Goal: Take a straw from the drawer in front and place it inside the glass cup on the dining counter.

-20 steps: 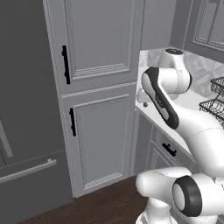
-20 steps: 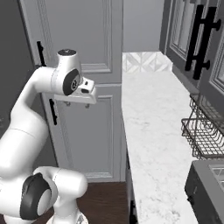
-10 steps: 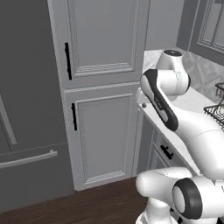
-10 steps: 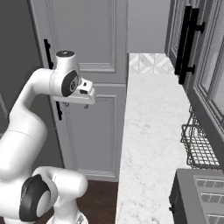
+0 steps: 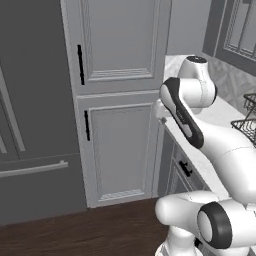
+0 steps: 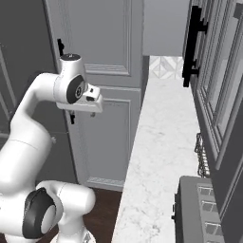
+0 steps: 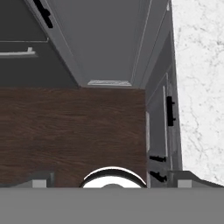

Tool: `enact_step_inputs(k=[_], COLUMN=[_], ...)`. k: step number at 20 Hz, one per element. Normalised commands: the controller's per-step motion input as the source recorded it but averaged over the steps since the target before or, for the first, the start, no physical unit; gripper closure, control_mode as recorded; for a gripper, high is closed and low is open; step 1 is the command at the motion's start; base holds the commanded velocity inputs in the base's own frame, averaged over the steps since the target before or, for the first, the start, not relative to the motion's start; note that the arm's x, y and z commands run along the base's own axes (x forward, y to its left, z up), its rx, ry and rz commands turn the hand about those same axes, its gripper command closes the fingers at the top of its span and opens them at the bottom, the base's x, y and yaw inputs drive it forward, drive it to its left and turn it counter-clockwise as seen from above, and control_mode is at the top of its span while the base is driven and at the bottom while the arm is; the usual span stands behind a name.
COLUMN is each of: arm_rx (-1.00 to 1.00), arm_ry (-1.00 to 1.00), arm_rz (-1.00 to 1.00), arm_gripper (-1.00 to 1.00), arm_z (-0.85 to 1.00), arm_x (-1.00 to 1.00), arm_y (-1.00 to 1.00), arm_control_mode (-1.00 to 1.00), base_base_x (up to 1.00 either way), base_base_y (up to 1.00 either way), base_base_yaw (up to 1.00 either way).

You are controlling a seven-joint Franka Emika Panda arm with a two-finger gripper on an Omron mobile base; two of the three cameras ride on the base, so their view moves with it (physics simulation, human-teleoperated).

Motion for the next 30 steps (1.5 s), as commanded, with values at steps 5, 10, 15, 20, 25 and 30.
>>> enact_step_inputs(k=[5, 10, 15, 20, 25, 30], arm_rx=[0.00, 0.00, 0.00, 0.00, -0.25, -0.32], arm_ry=[0.00, 0.00, 0.00, 0.00, 0.10, 0.07], arm_rz=[0.00, 0.00, 0.00, 0.00, 0.08, 0.05], arm_gripper=[-1.00, -1.00, -1.00, -1.00, -1.00, -1.00], arm_z=[0.00, 0.00, 0.00, 0.00, -0.85, -0.99], arm_x=[0.00, 0.00, 0.00, 0.00, 0.18, 0.51], arm_y=[0.00, 0.00, 0.00, 0.00, 0.07, 0.15], arm_control_mode=[1.00, 1.00, 1.00, 1.00, -1.00, -1.00], base_base_x=[-0.38, -0.53, -0.34, -0.31, 0.00, 0.00], base_base_y=[-0.17, -0.21, -0.05, 0.00, 0.00, 0.00], base_base_yaw=[0.15, 0.13, 0.01, 0.00, 0.00, 0.00])
